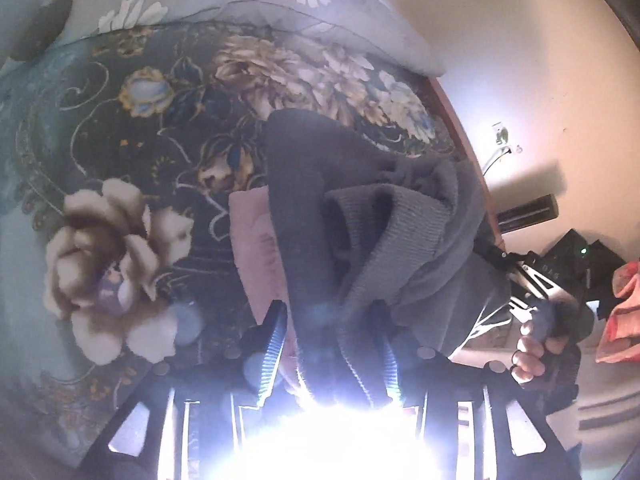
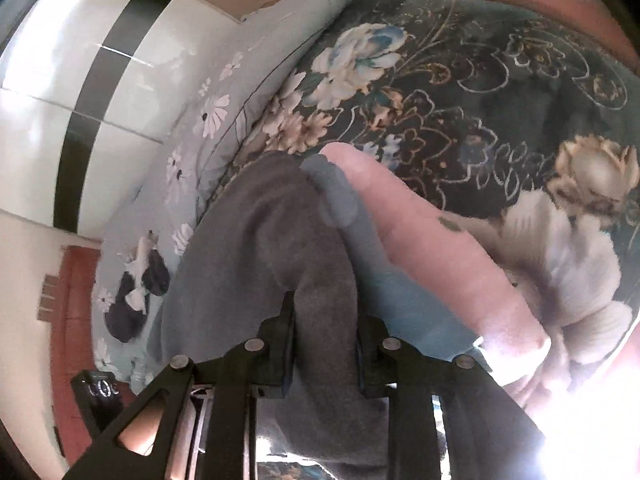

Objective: Fold clothes
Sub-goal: 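Carry the sweatshirt with both tools over the folded pink blanket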

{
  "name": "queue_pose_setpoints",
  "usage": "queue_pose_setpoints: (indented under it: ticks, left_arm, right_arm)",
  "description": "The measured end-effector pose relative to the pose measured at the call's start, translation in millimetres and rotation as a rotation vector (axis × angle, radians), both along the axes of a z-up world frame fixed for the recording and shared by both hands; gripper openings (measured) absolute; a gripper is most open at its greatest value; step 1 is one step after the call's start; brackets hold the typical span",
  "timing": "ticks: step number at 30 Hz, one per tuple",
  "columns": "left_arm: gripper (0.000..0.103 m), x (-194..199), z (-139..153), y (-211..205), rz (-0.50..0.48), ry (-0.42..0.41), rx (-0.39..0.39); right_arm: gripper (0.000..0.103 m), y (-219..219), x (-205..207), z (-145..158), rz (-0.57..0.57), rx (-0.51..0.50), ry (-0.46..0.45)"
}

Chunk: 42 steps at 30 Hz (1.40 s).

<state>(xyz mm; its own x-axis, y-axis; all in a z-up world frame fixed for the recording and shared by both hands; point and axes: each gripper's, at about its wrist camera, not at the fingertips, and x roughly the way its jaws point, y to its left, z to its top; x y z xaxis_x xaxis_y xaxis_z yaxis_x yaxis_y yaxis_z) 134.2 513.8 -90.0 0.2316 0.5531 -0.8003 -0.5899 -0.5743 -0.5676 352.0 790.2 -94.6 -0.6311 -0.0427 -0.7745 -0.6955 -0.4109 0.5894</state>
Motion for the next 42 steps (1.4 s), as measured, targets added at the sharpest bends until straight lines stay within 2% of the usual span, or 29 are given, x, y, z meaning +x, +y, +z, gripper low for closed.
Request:
queue_pose_setpoints:
  ticks: [3,7,10,13,17,21,27,29,32,36,42]
  left_arm:
    - [0.048,0,7,0,-0.025,0.027,-0.004]
    - [0.048,-6,35,-8,-0.053,0.136,0.007]
    - [0.046,-18,56,-17,-0.014,0.196,0.041]
    - [0.046,-23,76,-17,0.014,0.213,0.095]
    - [0.046,0,90,3,-0.090,0.283,0.115]
    - [0.046,12,74,19,-0.155,0.319,0.058]
    - [0.046,29,50,41,-0.248,0.371,-0.027]
    - [0.049,28,39,45,-0.250,0.374,-0.050]
    - [0.053,26,28,46,-0.234,0.357,-0.059]
    - [0.054,27,31,42,-0.244,0.361,-0.052]
    - [0.054,29,45,22,-0.217,0.378,-0.020]
  right_arm:
    - [0.026,-3,-5,3,-0.002,0.018,-0.027]
    - [0.030,-5,-3,16,0.016,0.047,-0.026]
    - [0.035,-6,6,39,0.023,0.131,-0.036]
    - [0.035,-11,19,58,0.003,0.181,-0.010]
    - [0.035,-34,20,68,0.057,0.224,0.031]
    - [0.035,-53,15,54,0.096,0.240,-0.003]
    - [0.035,-54,21,29,0.054,0.205,-0.016]
    - [0.035,-52,21,24,0.049,0.197,-0.021]
    - [0.036,-50,21,15,0.030,0.180,-0.025]
    - [0.036,-50,22,6,-0.002,0.161,-0.021]
    - [0.036,-68,18,20,0.003,0.187,0.000]
